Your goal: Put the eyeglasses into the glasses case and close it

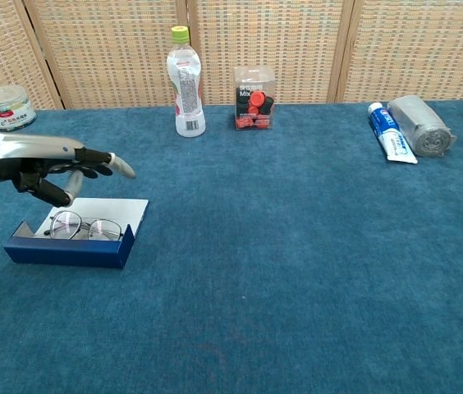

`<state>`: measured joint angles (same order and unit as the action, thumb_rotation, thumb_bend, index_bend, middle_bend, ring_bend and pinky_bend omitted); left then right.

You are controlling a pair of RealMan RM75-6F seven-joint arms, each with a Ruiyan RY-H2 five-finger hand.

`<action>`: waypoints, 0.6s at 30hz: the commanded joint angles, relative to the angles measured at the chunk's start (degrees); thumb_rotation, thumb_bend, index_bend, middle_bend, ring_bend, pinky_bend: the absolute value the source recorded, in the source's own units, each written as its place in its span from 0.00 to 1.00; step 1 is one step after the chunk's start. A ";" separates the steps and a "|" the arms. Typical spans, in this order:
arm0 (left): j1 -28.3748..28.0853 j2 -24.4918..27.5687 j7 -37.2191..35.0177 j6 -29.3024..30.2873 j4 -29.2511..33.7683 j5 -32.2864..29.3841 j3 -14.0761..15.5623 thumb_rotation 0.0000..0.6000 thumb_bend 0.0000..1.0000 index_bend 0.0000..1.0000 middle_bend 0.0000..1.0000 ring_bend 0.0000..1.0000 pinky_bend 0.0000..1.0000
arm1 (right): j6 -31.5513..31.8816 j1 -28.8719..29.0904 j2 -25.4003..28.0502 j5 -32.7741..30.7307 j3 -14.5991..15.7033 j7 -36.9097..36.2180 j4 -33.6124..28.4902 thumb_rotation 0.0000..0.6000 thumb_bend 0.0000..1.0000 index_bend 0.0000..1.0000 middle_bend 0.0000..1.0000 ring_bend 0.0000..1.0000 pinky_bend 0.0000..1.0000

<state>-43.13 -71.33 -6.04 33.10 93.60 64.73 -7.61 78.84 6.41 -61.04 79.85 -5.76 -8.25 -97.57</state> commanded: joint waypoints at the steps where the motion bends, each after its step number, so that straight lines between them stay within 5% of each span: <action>1: -0.92 -1.70 -0.08 -0.66 -0.11 0.44 0.08 1.00 0.97 0.14 0.00 0.00 0.00 | -0.05 0.01 0.00 -0.03 -0.01 -0.07 0.03 1.00 0.00 0.00 0.00 0.00 0.00; 18: -3.76 -7.81 2.58 -1.18 0.31 -1.08 2.78 1.00 0.97 0.14 0.00 0.00 0.00 | -0.29 0.04 0.13 0.02 0.05 -0.93 0.31 1.00 0.00 0.00 0.00 0.00 0.00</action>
<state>-46.87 -79.09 -3.60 31.84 93.76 63.59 -4.99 78.56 6.45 -60.91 79.87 -5.72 -9.19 -97.27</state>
